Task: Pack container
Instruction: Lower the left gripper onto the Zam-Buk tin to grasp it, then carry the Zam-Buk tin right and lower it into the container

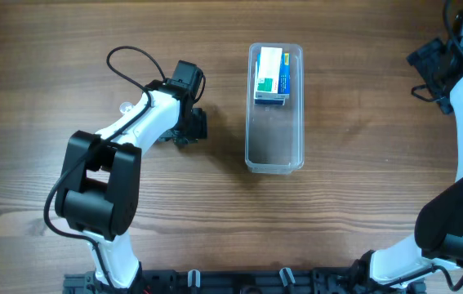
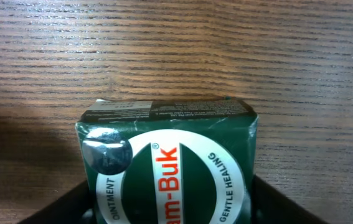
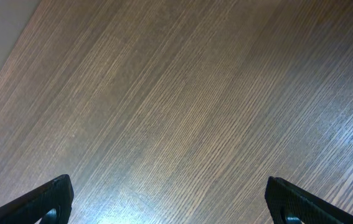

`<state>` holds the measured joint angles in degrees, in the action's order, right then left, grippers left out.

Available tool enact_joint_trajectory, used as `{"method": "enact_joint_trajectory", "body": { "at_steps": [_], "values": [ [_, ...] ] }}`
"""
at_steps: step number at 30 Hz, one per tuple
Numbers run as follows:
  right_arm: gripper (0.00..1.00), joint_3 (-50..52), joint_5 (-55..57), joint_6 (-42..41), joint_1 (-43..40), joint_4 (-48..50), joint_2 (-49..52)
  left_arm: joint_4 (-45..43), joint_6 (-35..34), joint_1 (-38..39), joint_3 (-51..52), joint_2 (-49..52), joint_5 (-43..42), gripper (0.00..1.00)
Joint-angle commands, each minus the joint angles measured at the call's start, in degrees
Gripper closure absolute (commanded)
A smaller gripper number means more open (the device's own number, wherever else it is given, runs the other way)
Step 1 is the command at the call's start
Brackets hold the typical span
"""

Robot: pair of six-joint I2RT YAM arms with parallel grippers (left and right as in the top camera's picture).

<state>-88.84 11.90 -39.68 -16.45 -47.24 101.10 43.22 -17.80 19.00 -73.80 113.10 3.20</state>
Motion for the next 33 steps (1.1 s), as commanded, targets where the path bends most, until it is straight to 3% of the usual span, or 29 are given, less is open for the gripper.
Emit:
{"method": "enact_joint_trajectory", "body": {
  "at_steps": [1,17,28,33],
  "values": [
    [0.0,0.5,1.0,-0.9,0.1,0.1,0.9,-0.4,0.2,0.2,-0.7,0.7,0.8,0.32],
    [0.0,0.5,1.0,-0.9,0.1,0.1,0.9,-0.1,0.3,0.2,-2.1,0.6,0.8,0.36],
    [0.0,0.5,1.0,-0.9,0.1,0.1,0.9,11.8,0.3,2.8,-17.5,-2.3,0.7,0.36],
    [0.0,0.5,1.0,-0.9,0.1,0.1,0.9,13.6,0.2,7.6,-22.7,-7.1,-3.8,0.36]
  ]
}}
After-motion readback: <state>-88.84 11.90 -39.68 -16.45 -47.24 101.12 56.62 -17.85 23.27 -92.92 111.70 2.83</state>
